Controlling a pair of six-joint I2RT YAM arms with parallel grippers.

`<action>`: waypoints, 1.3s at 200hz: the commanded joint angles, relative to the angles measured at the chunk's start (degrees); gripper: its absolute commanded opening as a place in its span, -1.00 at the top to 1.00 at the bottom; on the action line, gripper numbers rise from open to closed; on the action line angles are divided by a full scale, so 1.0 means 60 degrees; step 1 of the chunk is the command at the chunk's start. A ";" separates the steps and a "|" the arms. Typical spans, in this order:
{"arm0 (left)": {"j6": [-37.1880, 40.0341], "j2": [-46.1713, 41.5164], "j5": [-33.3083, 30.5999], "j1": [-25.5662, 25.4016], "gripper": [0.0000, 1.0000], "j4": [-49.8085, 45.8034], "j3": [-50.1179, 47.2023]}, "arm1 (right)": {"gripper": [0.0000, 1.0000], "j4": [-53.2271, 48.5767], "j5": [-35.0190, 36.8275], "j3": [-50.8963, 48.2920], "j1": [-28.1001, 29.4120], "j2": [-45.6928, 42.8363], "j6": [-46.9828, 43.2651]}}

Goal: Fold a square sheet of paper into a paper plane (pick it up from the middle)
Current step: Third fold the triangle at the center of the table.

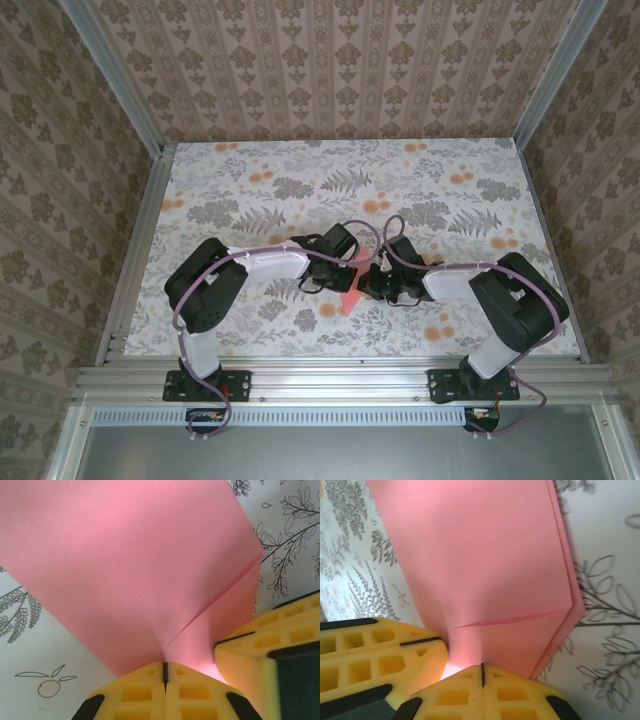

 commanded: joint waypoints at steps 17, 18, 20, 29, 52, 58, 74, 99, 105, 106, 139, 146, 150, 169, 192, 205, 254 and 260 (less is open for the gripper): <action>0.0197 0.0136 0.0071 -0.0072 0.96 -0.0303 0.0178 | 0.86 0.0085 -0.0238 -0.0085 -0.0189 0.0025 -0.0109; 0.0197 0.0136 0.0064 -0.0070 0.96 -0.0304 0.0183 | 0.86 0.0067 -0.0250 -0.0075 -0.0198 -0.0008 -0.0111; 0.0197 0.0129 0.0060 -0.0079 0.96 -0.0300 0.0164 | 0.86 0.0045 -0.0255 -0.0041 -0.0204 -0.0055 -0.0124; 0.0197 0.0121 0.0046 -0.0074 0.95 -0.0313 0.0158 | 0.85 -0.0076 -0.0315 0.0070 -0.0255 -0.0312 -0.0179; 0.0211 0.0107 0.0040 -0.0080 0.96 -0.0332 0.0161 | 0.84 -0.0539 -0.0248 0.0416 -0.0407 -0.0627 -0.0545; 0.0211 0.0107 0.0030 -0.0081 0.96 -0.0319 0.0173 | 0.84 -0.0601 -0.0263 0.0496 -0.0472 -0.0572 -0.0648; 0.0211 0.0122 0.0055 -0.0077 0.96 -0.0320 0.0189 | 0.84 -0.0581 -0.0335 0.0552 -0.0626 -0.0201 -0.0772; 0.0208 0.0151 0.0047 -0.0076 0.96 -0.0373 0.0216 | 0.84 -0.0175 -0.0251 0.0283 -0.0675 0.0428 -0.0698; 0.0204 0.0137 0.0032 -0.0079 0.96 -0.0375 0.0203 | 0.84 -0.0010 -0.0216 0.0145 -0.0680 0.0532 -0.0605; 0.0208 0.0137 0.0030 -0.0080 0.96 -0.0369 0.0210 | 0.84 0.0026 -0.0210 0.0129 -0.0685 0.0561 -0.0594; 0.0220 0.0091 0.0001 -0.0094 0.96 -0.0419 0.0180 | 0.85 0.0356 -0.0466 0.0072 -0.0788 0.0529 -0.0481; 0.0217 0.0086 0.0003 -0.0092 0.96 -0.0435 0.0158 | 0.85 0.0108 -0.0440 0.0216 -0.0806 0.0365 -0.0585; 0.0223 0.0083 -0.0009 -0.0096 0.96 -0.0438 0.0158 | 0.84 -0.0045 -0.0414 0.0313 -0.0814 0.0272 -0.0653; 0.0223 0.0093 -0.0012 -0.0094 0.96 -0.0442 0.0118 | 0.85 -0.0685 -0.0274 0.0700 -0.0958 -0.0097 -0.0986; 0.0230 0.0096 0.0011 -0.0094 0.96 -0.0437 0.0129 | 0.84 -0.0763 -0.0338 0.0842 -0.1215 0.0052 -0.1243; 0.0227 0.0103 0.0007 -0.0094 0.96 -0.0444 0.0146 | 0.84 -0.0577 -0.0437 0.0808 -0.1326 0.0383 -0.1273; 0.0247 0.0093 0.0013 -0.0083 0.96 -0.0479 0.0144 | 0.85 0.0186 -0.0635 0.0361 -0.1521 0.1118 -0.0993; 0.0239 0.0080 -0.0008 -0.0091 0.96 -0.0477 0.0143 | 0.85 0.0175 -0.0698 0.0374 -0.1550 0.1036 -0.0998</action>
